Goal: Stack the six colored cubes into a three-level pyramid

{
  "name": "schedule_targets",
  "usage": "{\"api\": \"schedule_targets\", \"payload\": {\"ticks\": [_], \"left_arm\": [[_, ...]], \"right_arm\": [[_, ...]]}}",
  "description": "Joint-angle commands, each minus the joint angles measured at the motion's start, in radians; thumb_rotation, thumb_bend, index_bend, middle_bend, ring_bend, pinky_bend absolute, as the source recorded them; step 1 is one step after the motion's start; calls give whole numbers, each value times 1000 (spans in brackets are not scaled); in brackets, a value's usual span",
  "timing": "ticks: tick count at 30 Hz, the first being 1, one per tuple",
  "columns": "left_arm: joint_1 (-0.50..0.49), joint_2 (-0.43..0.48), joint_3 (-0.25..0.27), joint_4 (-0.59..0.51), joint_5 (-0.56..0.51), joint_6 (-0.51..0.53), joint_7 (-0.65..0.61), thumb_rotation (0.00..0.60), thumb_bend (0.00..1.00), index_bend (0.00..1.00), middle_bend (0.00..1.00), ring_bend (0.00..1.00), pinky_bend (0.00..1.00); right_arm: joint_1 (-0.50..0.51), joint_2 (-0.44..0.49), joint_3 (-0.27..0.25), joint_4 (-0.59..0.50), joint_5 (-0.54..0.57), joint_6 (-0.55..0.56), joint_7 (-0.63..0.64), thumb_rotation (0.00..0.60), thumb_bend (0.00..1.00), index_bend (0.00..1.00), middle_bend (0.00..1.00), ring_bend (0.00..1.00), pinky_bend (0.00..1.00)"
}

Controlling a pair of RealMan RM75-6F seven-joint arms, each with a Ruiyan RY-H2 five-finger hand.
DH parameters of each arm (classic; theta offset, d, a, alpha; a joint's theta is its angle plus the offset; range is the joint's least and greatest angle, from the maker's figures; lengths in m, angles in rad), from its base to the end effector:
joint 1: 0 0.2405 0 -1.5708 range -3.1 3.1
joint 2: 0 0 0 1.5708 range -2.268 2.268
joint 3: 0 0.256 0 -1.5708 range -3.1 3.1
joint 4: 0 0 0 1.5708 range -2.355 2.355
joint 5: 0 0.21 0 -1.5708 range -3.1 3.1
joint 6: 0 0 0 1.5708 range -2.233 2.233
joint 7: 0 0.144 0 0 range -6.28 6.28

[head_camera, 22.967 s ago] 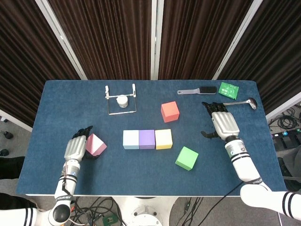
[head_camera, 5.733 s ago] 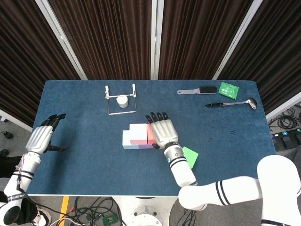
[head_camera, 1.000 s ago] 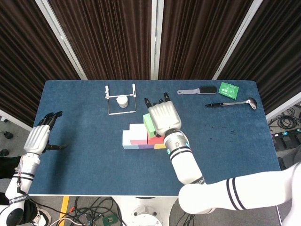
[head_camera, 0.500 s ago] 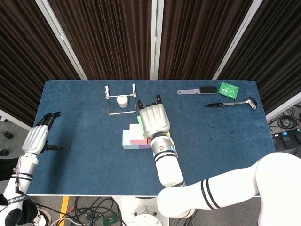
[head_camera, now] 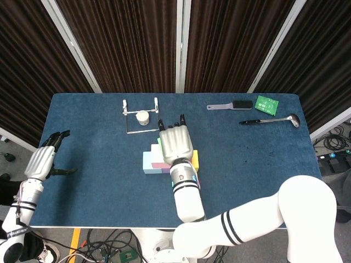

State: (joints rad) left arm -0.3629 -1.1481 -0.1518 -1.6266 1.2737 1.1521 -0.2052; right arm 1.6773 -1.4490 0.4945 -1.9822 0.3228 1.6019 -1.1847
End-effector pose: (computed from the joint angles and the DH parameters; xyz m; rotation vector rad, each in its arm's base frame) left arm -0.2748 0.2811 0.1288 -1.3889 -1.2328 -1.0647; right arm 0.1093 -0.3155 0.0430 1.8043 -0.7707 0.5180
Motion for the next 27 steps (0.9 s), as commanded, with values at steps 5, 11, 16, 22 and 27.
{"api": "schedule_targets", "payload": {"ticks": [5,11,16,22,27], "left_arm": [[3,-1,3,8,0,-2,-6,600,33,74,113,1,137],[3,-5,5,18,-1,-8,-12,600,32,75,113,1,137],[5,-7,7,22,0,-8,-16,600,33,74,113,1,137],[8,-6,7,24,1,-7,-20,600,33,75,113,1,137],[8,-5,7,23,1,-9,-19,600,33,75,113,1,137]], "right_arm": [[-12,-32,14,27,-23,10,-27,600,130,0,779,233,0],[-27,-58,24,54,-33,5,-49,600,130,0,761,233,0],[-38,-74,37,67,-43,2,-65,600,128,0,740,233,0],[-54,-81,51,70,-48,-3,-84,600,122,0,646,217,0],[-66,-82,61,65,-55,-3,-97,600,116,0,583,205,0]]}}
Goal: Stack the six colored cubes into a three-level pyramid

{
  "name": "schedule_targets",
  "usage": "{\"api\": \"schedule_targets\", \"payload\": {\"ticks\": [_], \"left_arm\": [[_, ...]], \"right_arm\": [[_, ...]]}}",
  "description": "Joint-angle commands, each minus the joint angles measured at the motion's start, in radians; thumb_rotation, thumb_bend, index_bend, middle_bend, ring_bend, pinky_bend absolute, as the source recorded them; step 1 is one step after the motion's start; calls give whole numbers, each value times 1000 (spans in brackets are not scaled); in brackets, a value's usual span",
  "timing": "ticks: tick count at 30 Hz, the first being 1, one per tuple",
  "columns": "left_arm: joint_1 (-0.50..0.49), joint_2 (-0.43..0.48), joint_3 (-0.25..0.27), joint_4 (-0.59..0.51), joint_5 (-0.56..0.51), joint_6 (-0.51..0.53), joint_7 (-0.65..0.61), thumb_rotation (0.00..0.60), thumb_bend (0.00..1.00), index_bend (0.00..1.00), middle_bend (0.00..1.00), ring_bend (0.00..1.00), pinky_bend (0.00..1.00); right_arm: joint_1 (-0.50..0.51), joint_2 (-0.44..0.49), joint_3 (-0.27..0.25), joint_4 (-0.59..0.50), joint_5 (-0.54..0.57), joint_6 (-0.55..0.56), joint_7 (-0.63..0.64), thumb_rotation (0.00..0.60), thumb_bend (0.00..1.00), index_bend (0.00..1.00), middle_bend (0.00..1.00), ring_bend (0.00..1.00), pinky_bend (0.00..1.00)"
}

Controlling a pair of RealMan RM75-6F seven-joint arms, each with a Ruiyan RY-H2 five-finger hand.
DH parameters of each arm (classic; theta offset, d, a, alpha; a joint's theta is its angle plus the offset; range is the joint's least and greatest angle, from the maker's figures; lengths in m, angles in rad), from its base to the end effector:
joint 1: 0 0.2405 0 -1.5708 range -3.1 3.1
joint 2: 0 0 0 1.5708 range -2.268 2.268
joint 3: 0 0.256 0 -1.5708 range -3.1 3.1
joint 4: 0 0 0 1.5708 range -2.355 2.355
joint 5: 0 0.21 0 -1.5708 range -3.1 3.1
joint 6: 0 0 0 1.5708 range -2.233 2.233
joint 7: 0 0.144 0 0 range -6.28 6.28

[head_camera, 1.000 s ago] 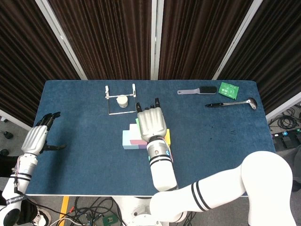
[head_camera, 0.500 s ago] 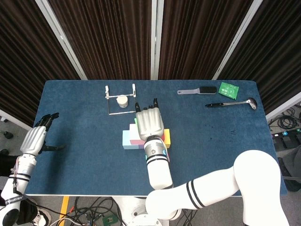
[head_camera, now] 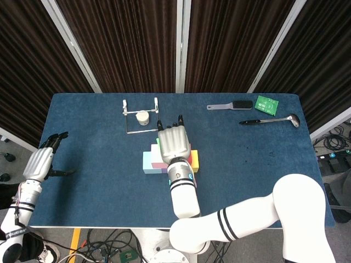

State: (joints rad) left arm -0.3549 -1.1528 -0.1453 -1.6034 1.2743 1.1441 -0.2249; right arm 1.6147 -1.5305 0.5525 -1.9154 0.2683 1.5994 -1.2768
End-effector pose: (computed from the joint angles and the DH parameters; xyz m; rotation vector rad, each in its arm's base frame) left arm -0.2830 0.2790 0.1282 -1.3789 -1.2476 -1.0490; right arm 0.1080 -0.3214 0.0286 1.8072 -0.7785 0.4991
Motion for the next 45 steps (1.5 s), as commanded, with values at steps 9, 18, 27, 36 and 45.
{"api": "schedule_targets", "payload": {"ticks": [9,18,27,36,45], "left_arm": [[-2,-1,-2,-3,-7,-5,6,600,33,75,113,1,137],[0,-2,0,-2,-5,-6,3,600,33,75,113,0,137],[-1,-1,0,-6,-7,-8,11,600,33,75,113,1,137],[-4,-2,-2,-5,-12,-14,15,600,33,75,113,0,137],[-1,1,-1,-3,-7,-14,0,600,33,76,113,1,137]], "right_arm": [[-27,-3,13,-3,-23,-18,-10,600,101,0,484,175,0],[-41,0,25,-16,-28,-21,-22,600,101,0,349,129,0],[-62,9,30,-24,-32,-35,-22,600,101,0,252,101,0],[-74,13,35,-30,-49,-59,-11,600,91,0,202,75,0],[-165,182,65,-162,-77,-224,-8,600,80,0,115,0,0]]}}
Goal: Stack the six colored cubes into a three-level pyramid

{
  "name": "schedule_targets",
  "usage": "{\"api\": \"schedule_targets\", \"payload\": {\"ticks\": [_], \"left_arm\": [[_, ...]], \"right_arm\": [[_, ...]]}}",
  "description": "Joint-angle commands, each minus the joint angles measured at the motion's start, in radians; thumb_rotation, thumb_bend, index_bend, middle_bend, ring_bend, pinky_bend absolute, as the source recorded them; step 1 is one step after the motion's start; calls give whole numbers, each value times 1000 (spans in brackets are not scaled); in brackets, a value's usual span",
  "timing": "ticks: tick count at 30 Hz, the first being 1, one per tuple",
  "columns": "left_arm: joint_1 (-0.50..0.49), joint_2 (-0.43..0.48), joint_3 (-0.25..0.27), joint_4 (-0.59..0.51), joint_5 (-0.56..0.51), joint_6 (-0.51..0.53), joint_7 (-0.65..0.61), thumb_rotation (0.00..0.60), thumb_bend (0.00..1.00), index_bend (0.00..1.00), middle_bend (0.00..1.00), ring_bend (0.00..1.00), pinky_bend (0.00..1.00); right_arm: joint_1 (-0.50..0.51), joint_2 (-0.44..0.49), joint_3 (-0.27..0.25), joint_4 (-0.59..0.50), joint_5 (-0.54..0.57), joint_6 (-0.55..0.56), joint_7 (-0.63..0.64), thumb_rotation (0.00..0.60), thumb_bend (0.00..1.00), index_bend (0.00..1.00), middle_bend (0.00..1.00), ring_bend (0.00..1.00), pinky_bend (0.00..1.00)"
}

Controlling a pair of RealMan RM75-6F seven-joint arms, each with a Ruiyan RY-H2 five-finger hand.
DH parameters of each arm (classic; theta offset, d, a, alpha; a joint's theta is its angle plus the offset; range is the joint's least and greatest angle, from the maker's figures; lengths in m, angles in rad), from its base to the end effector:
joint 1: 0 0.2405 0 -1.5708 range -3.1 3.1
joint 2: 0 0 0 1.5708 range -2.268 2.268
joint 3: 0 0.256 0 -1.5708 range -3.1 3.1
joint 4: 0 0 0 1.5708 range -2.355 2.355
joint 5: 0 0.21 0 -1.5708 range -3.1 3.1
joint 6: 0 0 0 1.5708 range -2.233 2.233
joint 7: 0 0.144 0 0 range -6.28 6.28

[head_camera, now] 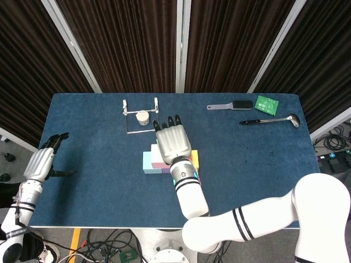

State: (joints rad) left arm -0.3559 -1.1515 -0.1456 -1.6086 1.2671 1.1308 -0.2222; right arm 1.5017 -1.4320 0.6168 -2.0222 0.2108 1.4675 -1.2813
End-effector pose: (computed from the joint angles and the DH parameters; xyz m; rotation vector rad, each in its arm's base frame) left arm -0.2831 0.2787 0.1265 -1.3806 -1.2622 -1.0391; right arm 0.1060 -0.3214 0.0498 1.8914 -0.8179 0.6091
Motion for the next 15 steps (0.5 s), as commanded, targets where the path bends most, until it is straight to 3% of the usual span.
{"api": "schedule_targets", "payload": {"ticks": [1,6,10,15], "left_arm": [[0,-3,0,4,-1,-3,-4,600,33,76,113,1,137],[-9,-10,2,10,-6,-19,7,600,33,76,113,1,137],[-16,-15,-3,6,-18,-26,23,600,33,75,113,1,137],[-20,-16,-1,2,-33,-40,32,600,33,75,113,1,137]], "right_arm": [[-78,118,-12,-68,-47,-149,1,600,74,0,96,0,0],[-198,240,-65,-69,-196,-414,93,600,73,0,62,0,0],[-267,299,-122,3,-349,-627,191,600,63,0,53,0,0],[-297,331,-156,72,-487,-771,317,600,50,0,51,0,0]]}}
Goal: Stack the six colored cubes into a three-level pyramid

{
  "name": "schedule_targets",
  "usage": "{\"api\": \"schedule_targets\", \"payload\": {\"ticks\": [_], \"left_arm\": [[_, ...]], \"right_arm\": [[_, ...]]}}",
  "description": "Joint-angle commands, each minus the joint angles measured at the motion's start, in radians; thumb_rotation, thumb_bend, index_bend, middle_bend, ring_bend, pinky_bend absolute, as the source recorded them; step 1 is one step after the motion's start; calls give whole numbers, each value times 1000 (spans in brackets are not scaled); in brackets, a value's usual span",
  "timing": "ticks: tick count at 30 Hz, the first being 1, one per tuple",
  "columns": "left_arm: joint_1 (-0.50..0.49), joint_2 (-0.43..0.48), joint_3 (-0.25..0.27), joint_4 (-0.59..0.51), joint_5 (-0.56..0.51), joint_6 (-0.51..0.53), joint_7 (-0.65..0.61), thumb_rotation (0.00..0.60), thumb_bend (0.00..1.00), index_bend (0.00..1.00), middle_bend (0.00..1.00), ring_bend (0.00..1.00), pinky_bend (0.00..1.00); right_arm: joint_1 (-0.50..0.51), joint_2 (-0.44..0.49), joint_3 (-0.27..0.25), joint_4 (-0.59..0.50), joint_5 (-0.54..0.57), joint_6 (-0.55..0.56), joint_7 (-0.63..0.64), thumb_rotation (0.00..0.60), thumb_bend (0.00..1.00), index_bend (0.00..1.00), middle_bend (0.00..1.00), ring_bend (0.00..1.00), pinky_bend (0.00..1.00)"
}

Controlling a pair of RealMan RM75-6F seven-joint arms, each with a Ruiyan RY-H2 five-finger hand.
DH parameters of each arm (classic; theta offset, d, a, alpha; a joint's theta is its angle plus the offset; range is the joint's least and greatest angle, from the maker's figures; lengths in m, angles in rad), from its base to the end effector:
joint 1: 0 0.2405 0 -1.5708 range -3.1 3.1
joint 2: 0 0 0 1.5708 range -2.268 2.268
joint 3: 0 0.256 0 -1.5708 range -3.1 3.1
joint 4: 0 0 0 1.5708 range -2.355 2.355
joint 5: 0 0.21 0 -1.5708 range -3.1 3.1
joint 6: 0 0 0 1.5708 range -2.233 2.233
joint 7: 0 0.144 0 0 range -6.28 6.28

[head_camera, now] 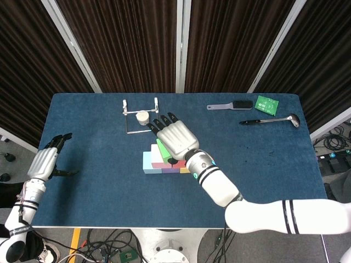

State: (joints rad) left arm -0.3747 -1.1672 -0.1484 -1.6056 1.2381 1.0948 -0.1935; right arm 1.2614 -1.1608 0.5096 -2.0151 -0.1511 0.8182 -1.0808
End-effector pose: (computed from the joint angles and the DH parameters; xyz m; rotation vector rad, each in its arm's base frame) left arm -0.2815 0.2833 0.1179 -1.3957 -1.2822 -1.0087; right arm 0.0693 -0.3462 0.0755 2.1612 -0.7136 0.8135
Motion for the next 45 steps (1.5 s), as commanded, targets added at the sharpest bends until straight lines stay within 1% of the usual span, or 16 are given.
{"api": "schedule_targets", "payload": {"ticks": [1,3,6,8,12,19,26,33,35,40,45], "left_arm": [[-2,0,2,-2,-7,-8,5,600,32,75,113,1,137],[-3,0,3,-2,-12,-14,8,600,32,76,113,0,137],[-6,-1,2,-3,-20,-18,17,600,33,76,113,1,137],[-8,-1,-2,-3,-24,-19,20,600,33,76,113,1,137],[-11,1,-5,-10,-25,-16,27,600,33,75,113,0,137],[-12,7,-6,-19,-32,-18,33,600,33,76,112,0,137],[-11,0,-5,-16,-33,-15,37,600,33,75,113,1,137],[-8,-1,-5,-13,-31,-8,38,600,33,76,113,1,137],[-8,-1,-5,-12,-31,-8,36,600,33,75,113,1,137],[-8,3,1,-8,-19,-16,23,600,33,76,113,1,137],[-6,4,-1,-6,-14,-9,17,600,32,75,113,0,137]], "right_arm": [[-60,67,-53,77,-154,-142,147,600,50,0,53,0,0],[-61,80,-65,94,-193,-169,183,600,49,0,57,0,0],[-46,100,-106,122,-247,-198,220,600,50,0,63,0,0],[-38,99,-122,137,-267,-210,251,600,49,0,67,0,0],[-21,96,-146,159,-314,-247,332,600,49,0,73,0,0],[4,106,-188,171,-396,-283,432,600,50,0,90,0,0],[39,89,-236,196,-440,-277,499,600,52,0,165,0,0],[70,70,-272,214,-470,-267,554,600,60,0,194,0,0],[78,65,-281,217,-478,-261,569,600,71,0,215,0,0],[80,46,-292,228,-515,-216,598,600,85,0,323,0,0],[88,35,-305,240,-529,-204,619,600,86,0,402,0,0]]}}
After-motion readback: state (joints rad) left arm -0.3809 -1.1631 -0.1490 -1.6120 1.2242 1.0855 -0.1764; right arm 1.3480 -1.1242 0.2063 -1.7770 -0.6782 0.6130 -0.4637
